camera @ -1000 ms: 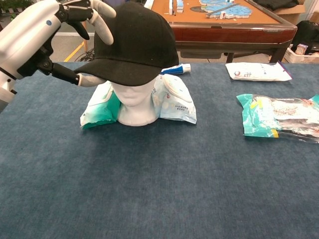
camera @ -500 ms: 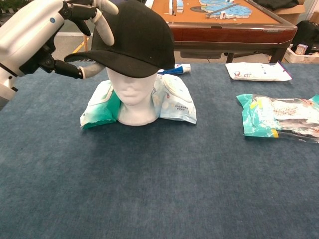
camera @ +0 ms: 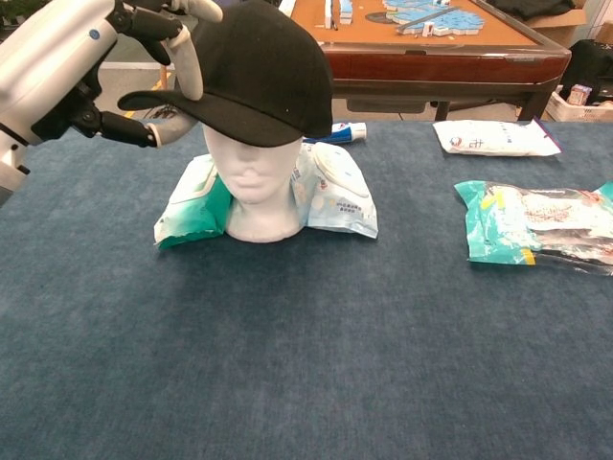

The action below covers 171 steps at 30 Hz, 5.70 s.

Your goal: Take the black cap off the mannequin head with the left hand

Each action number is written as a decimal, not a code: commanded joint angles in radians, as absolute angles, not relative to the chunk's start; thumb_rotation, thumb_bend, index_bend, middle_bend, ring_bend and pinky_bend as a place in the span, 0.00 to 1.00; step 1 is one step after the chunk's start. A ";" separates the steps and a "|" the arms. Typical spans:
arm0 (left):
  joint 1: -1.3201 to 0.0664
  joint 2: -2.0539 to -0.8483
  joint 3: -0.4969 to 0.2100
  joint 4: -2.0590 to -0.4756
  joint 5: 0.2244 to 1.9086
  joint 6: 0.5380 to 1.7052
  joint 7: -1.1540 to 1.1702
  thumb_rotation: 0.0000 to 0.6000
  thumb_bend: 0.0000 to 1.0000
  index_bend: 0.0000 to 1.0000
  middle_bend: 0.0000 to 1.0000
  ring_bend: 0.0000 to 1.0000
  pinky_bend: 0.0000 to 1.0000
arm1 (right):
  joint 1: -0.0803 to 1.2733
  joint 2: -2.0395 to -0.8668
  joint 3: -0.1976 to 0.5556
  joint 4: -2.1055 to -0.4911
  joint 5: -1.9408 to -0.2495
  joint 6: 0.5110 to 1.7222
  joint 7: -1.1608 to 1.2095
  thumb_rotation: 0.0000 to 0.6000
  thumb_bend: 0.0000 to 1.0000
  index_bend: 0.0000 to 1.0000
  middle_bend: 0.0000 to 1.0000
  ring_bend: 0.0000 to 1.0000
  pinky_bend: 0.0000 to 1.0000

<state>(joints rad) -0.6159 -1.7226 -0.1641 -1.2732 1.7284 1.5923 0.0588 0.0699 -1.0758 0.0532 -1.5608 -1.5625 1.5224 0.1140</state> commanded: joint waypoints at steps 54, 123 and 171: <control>-0.679 -1.663 -0.299 -1.527 1.694 1.527 0.303 1.00 0.30 0.62 0.18 0.14 0.32 | 0.068 -1.074 0.047 -1.562 -1.577 1.528 0.116 1.00 0.00 0.18 0.25 0.15 0.42; -0.767 -1.605 -0.358 -0.961 1.522 1.560 0.202 1.00 0.30 0.64 0.18 0.14 0.29 | 0.085 -1.076 0.047 -1.564 -1.559 1.491 0.104 1.00 0.00 0.18 0.25 0.15 0.42; -0.326 -1.405 0.099 -1.209 1.656 1.553 0.524 1.00 0.22 0.41 0.09 0.05 0.19 | 0.089 -1.087 0.041 -1.579 -1.562 1.485 0.058 1.00 0.00 0.18 0.25 0.15 0.42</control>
